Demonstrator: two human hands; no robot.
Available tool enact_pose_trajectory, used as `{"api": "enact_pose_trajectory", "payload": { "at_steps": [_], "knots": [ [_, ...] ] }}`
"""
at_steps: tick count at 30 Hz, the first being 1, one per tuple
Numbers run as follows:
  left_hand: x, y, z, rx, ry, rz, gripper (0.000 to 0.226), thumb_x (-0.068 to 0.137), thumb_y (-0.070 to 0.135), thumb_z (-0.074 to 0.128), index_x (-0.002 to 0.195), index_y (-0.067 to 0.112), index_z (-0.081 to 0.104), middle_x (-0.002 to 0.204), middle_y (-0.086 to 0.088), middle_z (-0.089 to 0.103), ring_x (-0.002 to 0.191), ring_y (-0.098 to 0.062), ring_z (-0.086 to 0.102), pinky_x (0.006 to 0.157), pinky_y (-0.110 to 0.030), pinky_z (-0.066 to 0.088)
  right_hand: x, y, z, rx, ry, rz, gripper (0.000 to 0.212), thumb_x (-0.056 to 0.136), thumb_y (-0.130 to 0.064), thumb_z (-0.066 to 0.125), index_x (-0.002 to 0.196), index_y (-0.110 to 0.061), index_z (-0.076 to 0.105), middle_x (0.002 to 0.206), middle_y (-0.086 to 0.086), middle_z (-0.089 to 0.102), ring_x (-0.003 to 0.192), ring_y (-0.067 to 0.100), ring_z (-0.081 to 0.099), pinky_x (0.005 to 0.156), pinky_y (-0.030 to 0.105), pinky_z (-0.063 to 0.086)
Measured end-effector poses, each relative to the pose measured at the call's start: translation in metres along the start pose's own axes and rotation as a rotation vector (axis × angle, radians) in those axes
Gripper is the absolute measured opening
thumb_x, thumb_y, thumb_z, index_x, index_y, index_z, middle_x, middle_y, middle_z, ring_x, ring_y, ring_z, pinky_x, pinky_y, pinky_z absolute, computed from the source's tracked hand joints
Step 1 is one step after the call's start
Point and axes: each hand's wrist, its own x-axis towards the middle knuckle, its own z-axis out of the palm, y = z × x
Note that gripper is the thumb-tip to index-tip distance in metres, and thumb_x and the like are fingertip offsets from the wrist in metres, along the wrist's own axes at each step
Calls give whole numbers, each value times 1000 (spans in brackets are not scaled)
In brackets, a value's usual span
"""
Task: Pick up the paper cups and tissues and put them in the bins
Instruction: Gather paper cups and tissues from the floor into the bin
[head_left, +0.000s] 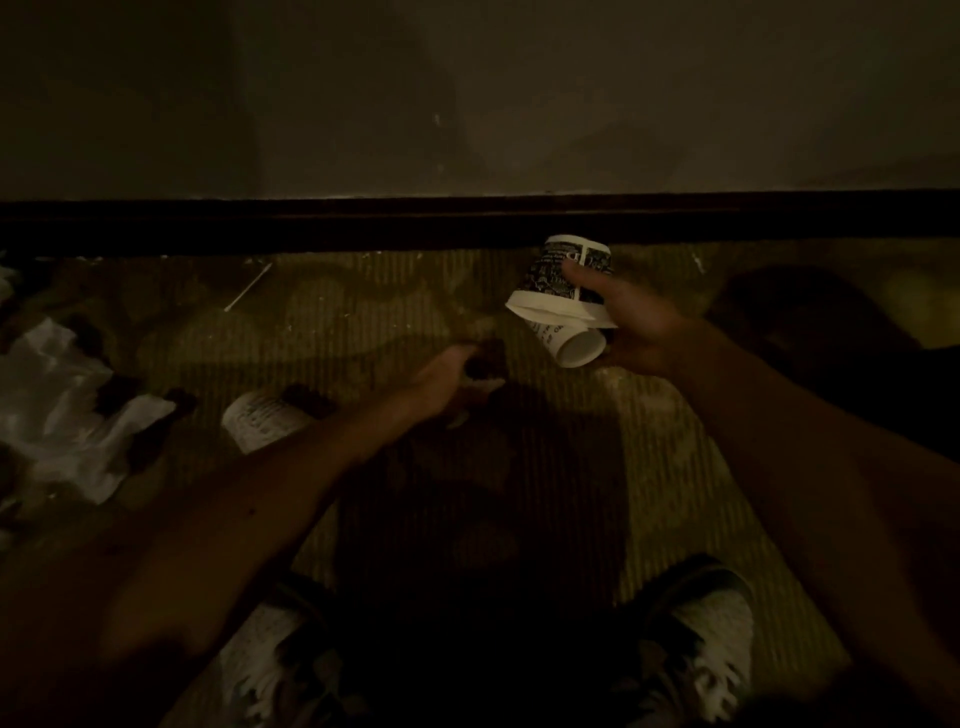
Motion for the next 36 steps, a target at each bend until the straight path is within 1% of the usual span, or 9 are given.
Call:
{"api": "enact_pose_trajectory", "payload": {
  "at_steps": [2,6,10,13,17,21,25,30,36],
  "knots": [
    [6,-3,7,10,42,-5,37,95,22,60,129,8,56,117,-13,64,86,-11,59,64,-17,49,-1,6,-10,-50,-13,38,38,90,-48,58,113,-18,65,102,5,71,84,20,69,72,33,55],
    [16,-2,3,109,61,-49,15,90,16,67,93,2,69,88,-12,66,68,-12,54,47,-9,36,-2,7,-16,-14,-47,55,32,90,-46,59,106,-18,66,86,1,73,69,15,70,56,26,56],
    [22,40,-26,-110,163,-8,27,85,17,73,59,14,65,51,6,65,47,-4,59,42,-11,41,-10,-14,-13,71,-69,-2,22,94,-36,58,99,-15,64,81,3,72,59,14,70,48,23,54],
    [25,103,-47,-322,210,70,25,90,19,70,66,11,69,67,-6,70,52,-7,62,49,-20,51,-29,-49,-16,1,-81,-93,23,94,-40,58,95,-18,65,79,2,73,60,14,70,53,28,58],
    [13,190,-53,-714,151,140,8,96,9,58,91,5,62,93,-9,65,65,-11,68,51,-18,53,-85,-121,-43,-124,-82,-233,31,96,-41,54,96,-13,67,86,7,74,71,19,71,65,33,59],
    [-25,271,-38,-858,-9,306,13,96,12,57,102,2,63,86,-6,73,67,-9,71,53,-18,54,-174,-161,-92,-286,74,-387,37,93,-47,55,108,-15,66,103,12,73,89,26,68,78,40,55],
    [-76,344,9,-825,-210,461,14,95,18,56,97,7,65,79,-1,76,71,-10,72,53,-19,55,-270,-141,-161,-180,98,-481,50,88,-49,56,121,-12,64,119,15,68,109,32,64,94,48,52],
    [-123,425,95,-634,-387,616,12,94,18,59,89,10,66,78,-5,74,68,-14,70,54,-25,57,-375,-96,-247,-8,207,-571,35,85,-46,63,104,-19,75,115,13,70,101,28,69,88,45,56],
    [-132,474,219,-418,-489,622,14,93,19,63,81,13,66,65,3,71,59,-9,68,53,-23,53,-441,-17,-327,132,535,-504,44,75,-42,68,110,-17,65,104,12,74,92,29,72,70,39,60]
  ]
}}
